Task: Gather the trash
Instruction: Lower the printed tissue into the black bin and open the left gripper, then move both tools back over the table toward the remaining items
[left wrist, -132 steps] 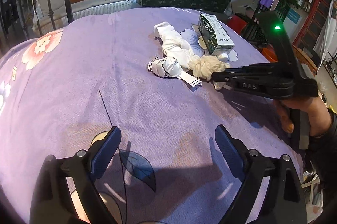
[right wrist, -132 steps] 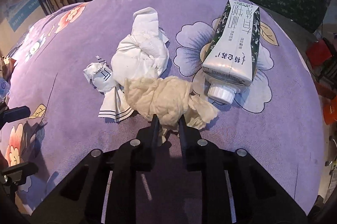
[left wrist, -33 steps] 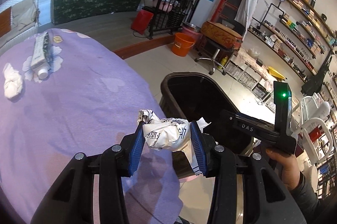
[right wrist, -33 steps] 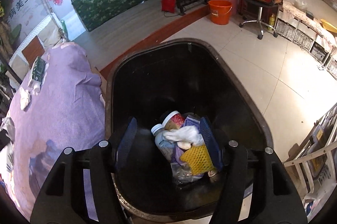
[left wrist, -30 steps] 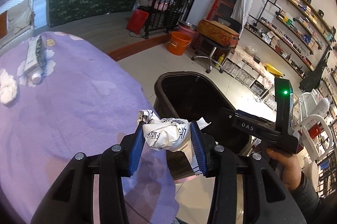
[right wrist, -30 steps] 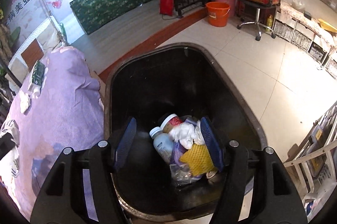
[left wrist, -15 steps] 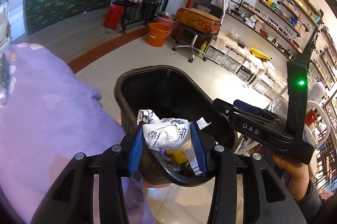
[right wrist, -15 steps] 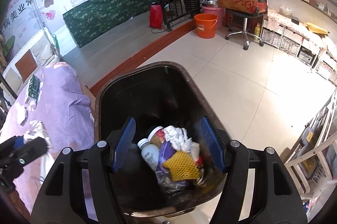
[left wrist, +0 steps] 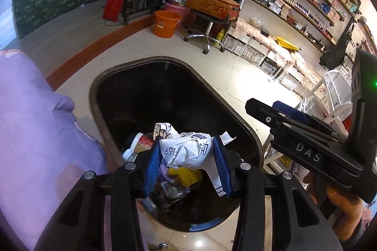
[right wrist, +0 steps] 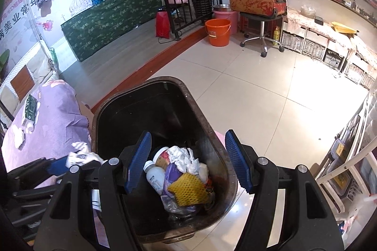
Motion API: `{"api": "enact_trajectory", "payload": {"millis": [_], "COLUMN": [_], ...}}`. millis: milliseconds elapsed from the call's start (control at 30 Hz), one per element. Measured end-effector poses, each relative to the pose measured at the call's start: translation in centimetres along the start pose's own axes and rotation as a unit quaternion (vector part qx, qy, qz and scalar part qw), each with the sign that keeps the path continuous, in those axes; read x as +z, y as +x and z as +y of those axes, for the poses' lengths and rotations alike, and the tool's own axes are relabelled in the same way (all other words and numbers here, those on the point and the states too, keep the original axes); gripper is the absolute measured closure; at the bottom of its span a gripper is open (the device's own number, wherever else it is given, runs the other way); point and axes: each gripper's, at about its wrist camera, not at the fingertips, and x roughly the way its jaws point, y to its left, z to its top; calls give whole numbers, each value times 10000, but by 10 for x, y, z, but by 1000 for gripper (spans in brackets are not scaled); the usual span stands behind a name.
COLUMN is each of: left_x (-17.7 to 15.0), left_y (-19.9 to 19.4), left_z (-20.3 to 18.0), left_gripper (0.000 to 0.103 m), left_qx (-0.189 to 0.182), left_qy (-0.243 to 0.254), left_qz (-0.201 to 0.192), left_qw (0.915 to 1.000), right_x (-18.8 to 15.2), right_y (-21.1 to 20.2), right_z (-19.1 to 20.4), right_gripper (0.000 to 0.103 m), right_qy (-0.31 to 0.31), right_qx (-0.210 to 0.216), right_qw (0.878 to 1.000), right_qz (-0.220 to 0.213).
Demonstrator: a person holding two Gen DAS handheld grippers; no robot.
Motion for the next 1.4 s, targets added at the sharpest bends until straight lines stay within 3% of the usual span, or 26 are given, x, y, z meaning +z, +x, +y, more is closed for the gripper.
{"api": "enact_trajectory", "payload": {"millis": [67, 100, 167, 200, 233, 467, 567, 667, 967, 1200, 1400], "left_x": [1, 1, 2, 3, 1, -8, -6, -9, -25, -52, -83], "left_y": [4, 6, 9, 8, 7, -13, -21, -34, -84, -125, -167], "left_z": [-3, -5, -7, -7, -6, -6, -4, 0, 42, 102, 164], "left_gripper": [60, 54, 35, 20, 17, 12, 10, 9, 7, 6, 6], "left_qx": [10, 7, -54, -46, -54, 44, 100, 202, 819, 1574, 2221], "left_qy": [59, 92, 125, 123, 122, 204, 155, 121, -261, -962, -1653], "left_qz": [36, 59, 122, 116, 73, -117, -260, -424, -869, -1002, -1030], "left_qw": [10000, 9999, 9998, 9998, 9999, 9997, 9995, 9988, 9925, 9777, 9554], "right_x": [2, 1, 2, 3, 4, 6, 5, 5, 5, -3, -14], "right_y": [-1, -1, -3, -4, -4, -3, -4, -3, 3, 9, 10], "right_z": [-3, -4, -7, -8, -10, -13, -10, -6, 44, 123, 201], "right_gripper": [38, 38, 38, 38, 38, 38, 25, 24, 23, 23, 23], "right_qy": [16, 31, 53, 54, 57, 94, 77, 78, -328, -976, -1659], "right_qx": [-32, -43, -70, -91, -110, -164, -175, -133, 404, 1147, 1811], "right_qw": [10000, 10000, 10000, 9999, 9999, 9998, 9998, 9998, 9986, 9881, 9682], "right_qz": [-6, -8, -33, -49, -54, -53, -87, -94, 92, 298, 472]}}
